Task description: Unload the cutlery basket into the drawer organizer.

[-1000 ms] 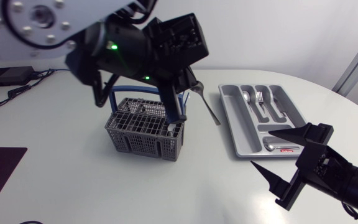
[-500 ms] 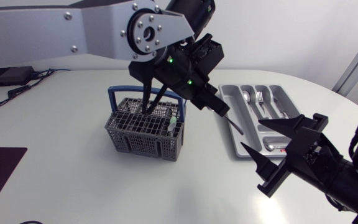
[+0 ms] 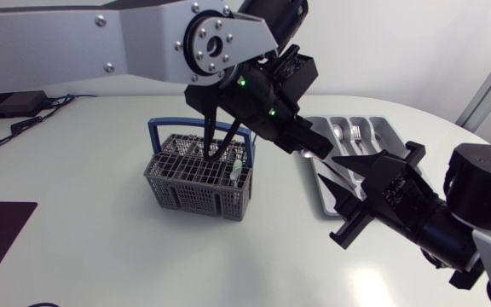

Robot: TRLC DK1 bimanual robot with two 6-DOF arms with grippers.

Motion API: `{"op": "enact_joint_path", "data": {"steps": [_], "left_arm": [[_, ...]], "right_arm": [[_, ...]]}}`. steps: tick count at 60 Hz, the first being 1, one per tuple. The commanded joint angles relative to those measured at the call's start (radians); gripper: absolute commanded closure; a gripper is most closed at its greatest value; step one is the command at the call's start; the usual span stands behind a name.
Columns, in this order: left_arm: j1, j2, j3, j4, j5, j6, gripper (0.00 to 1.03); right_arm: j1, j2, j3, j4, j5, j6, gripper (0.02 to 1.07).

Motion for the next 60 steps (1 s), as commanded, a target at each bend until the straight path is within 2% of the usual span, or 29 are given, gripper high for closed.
{"op": "enact_joint_path", "data": {"steps": [1,12,17,20,38,56,59,60], "left_arm": [[-0.014,0.025,0.025,-0.010,0.008,-0.028,1.00],[-0.022,0.027,0.024,-0.010,0.009,-0.023,1.00],[-0.025,0.028,0.022,-0.010,0.009,-0.021,1.00],[-0.025,0.031,0.022,-0.010,0.009,-0.020,1.00],[-0.025,0.033,0.007,-0.010,0.008,-0.017,1.00],[-0.034,0.028,0.010,-0.009,0.008,-0.009,1.00],[-0.034,0.025,0.013,-0.009,0.008,-0.009,0.97],[-0.033,0.022,0.015,-0.009,0.008,-0.009,0.93]], "right_arm": [[0.009,0.033,0.028,0.028,0.010,-0.001,0.66],[0.009,0.070,0.029,0.056,0.010,-0.014,0.80],[0.008,0.073,0.028,0.065,0.010,-0.014,0.80],[0.008,0.074,0.029,0.068,0.010,-0.018,0.85],[0.008,0.083,0.023,0.071,0.010,-0.034,0.89],[0.011,0.082,0.008,0.053,0.001,-0.040,0.99],[0.011,0.079,0.008,0.047,-0.002,-0.040,1.01],[0.011,0.079,0.008,0.045,-0.002,-0.040,1.01]]}}
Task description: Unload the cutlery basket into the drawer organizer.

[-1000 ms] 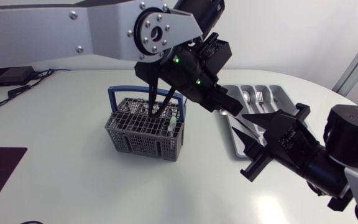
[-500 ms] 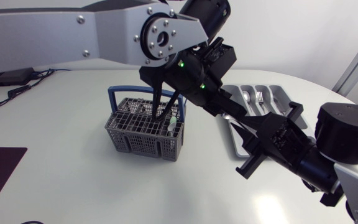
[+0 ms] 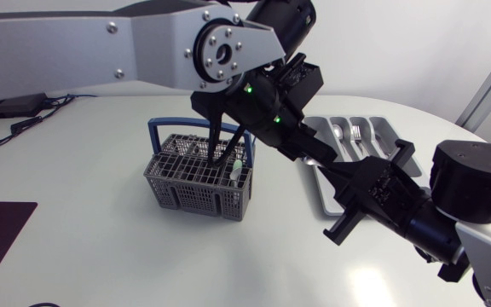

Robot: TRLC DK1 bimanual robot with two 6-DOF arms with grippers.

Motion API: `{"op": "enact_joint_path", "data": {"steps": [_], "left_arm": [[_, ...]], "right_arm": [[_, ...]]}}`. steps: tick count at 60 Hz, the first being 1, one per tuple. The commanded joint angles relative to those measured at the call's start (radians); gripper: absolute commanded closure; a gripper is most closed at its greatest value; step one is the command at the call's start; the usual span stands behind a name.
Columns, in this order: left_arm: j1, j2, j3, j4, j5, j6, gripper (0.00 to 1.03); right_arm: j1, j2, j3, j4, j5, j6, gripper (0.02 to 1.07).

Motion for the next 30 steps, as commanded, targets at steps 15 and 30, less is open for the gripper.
{"op": "enact_joint_path", "data": {"steps": [15,30], "left_arm": [[0.013,-0.046,0.012,0.048,0.007,-0.016,0.26],[0.126,-0.126,0.015,0.073,0.005,0.104,0.17]], "right_arm": [[0.004,-0.034,-0.003,-0.074,-0.058,-0.010,1.01],[-0.142,-0.098,-0.015,-0.183,-0.236,-0.068,1.01]]}}
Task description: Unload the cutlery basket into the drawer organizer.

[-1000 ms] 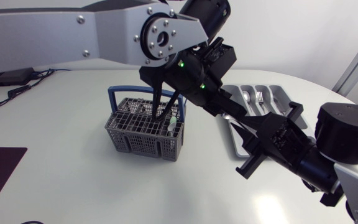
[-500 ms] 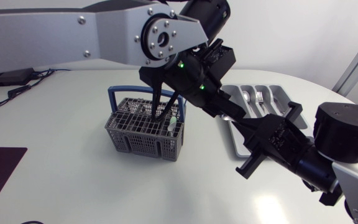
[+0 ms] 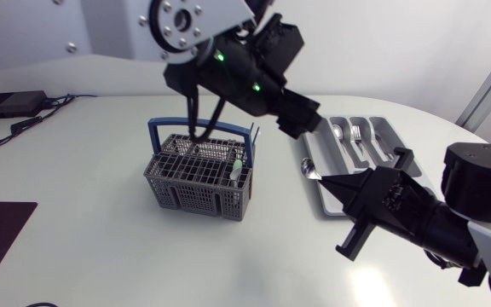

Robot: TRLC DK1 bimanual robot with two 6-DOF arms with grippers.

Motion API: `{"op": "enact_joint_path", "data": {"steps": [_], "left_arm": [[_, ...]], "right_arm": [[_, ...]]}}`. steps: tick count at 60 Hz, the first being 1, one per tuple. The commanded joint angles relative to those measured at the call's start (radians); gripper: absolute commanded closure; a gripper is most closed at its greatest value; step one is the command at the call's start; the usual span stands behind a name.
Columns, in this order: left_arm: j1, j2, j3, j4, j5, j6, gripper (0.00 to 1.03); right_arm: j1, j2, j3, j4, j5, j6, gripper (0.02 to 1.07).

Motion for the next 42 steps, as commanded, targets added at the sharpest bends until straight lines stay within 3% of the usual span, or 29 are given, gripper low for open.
{"op": "enact_joint_path", "data": {"steps": [1,6,13,20,30,42], "left_arm": [[0.048,-0.063,0.012,0.006,0.001,0.081,0.17],[0.088,-0.087,-0.019,-0.009,0.001,0.194,0.17],[0.087,-0.124,-0.108,-0.060,-0.007,0.386,0.18],[0.062,-0.169,-0.248,-0.046,-0.090,0.550,0.18],[0.010,-0.207,-0.432,0.091,-0.215,0.645,0.22],[0.005,-0.199,-0.502,0.176,-0.277,0.665,0.22]], "right_arm": [[-0.072,-0.029,-0.013,-0.037,-0.061,-0.040,1.01],[-0.177,-0.046,-0.010,-0.087,-0.175,-0.081,1.01],[-0.289,-0.057,-0.004,-0.146,-0.276,-0.160,1.01],[-0.382,-0.044,0.008,-0.219,-0.362,-0.261,1.01],[-0.483,0.009,0.013,-0.271,-0.433,-0.388,1.01],[-0.614,0.174,0.051,-0.285,-0.505,-0.557,1.01]]}}
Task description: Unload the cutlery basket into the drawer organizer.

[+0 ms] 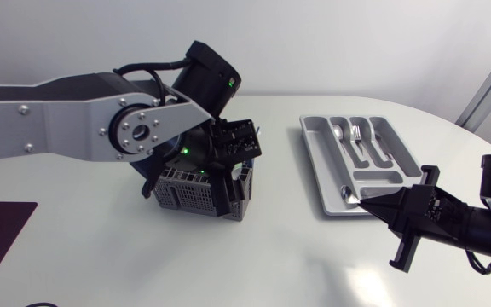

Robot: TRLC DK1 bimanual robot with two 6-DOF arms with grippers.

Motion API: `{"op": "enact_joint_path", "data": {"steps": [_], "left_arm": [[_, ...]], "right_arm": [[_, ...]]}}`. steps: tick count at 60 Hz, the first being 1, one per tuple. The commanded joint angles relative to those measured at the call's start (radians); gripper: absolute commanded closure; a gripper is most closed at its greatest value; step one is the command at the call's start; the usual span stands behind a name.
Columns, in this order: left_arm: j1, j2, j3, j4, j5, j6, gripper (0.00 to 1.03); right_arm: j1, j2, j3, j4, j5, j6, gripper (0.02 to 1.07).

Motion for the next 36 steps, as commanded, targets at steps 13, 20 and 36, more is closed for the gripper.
{"op": "enact_joint_path", "data": {"steps": [13,20,36], "left_arm": [[0.011,-0.022,-0.044,0.060,-0.048,0.043,0.22],[0.018,-0.022,-0.036,0.060,-0.051,0.040,0.23],[0.026,-0.021,-0.030,0.060,-0.066,0.035,0.27]], "right_arm": [[-0.185,0.313,0.185,-0.088,-0.065,-0.305,1.01],[-0.237,0.448,0.298,-0.174,-0.066,-0.425,1.01],[-0.299,0.710,0.547,-0.335,0.007,-0.631,1.01]]}}
